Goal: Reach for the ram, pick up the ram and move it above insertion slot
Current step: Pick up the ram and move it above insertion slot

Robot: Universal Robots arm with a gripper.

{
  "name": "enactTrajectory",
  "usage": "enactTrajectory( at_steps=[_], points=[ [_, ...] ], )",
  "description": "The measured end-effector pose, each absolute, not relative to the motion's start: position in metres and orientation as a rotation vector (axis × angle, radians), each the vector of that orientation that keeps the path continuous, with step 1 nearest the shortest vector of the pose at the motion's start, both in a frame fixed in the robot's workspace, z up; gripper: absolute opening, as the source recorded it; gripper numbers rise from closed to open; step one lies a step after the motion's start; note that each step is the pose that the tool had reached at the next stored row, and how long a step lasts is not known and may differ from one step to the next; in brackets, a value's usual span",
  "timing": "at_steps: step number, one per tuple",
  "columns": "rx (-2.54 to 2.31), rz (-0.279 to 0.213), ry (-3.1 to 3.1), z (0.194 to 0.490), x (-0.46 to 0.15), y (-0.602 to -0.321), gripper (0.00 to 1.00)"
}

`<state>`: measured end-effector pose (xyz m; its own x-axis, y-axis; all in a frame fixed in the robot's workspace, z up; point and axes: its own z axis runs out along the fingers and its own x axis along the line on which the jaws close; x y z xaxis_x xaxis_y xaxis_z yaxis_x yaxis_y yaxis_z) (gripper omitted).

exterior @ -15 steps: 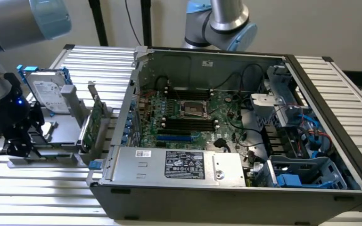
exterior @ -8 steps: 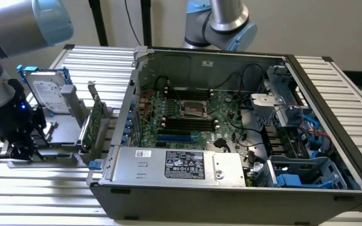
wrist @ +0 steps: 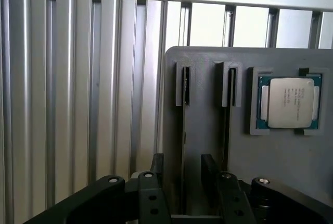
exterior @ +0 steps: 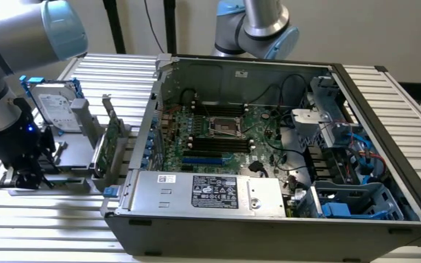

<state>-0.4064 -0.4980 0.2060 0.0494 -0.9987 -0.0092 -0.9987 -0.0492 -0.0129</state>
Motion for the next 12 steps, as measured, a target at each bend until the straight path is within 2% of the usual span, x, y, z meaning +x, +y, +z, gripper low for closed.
enactTrajectory(
  at_steps=[6, 7, 8, 9, 10, 11, 12],
  points=[
    [-2.263, 0.007, 2.154, 0.202, -0.4059, -0.4981, 0.42],
    [-2.262, 0.008, 2.153, 0.2016, -0.4057, -0.4981, 0.34],
    [-2.261, 0.009, 2.153, 0.2012, -0.4055, -0.4981, 0.34],
    [-2.261, 0.01, 2.152, 0.201, -0.4054, -0.4981, 0.27],
    [-2.26, 0.012, 2.151, 0.2008, -0.4052, -0.4981, 0.27],
    [-2.259, 0.013, 2.151, 0.2005, -0.405, -0.4981, 0.21],
    [-2.259, 0.015, 2.15, 0.2003, -0.4048, -0.4981, 0.21]
  ],
)
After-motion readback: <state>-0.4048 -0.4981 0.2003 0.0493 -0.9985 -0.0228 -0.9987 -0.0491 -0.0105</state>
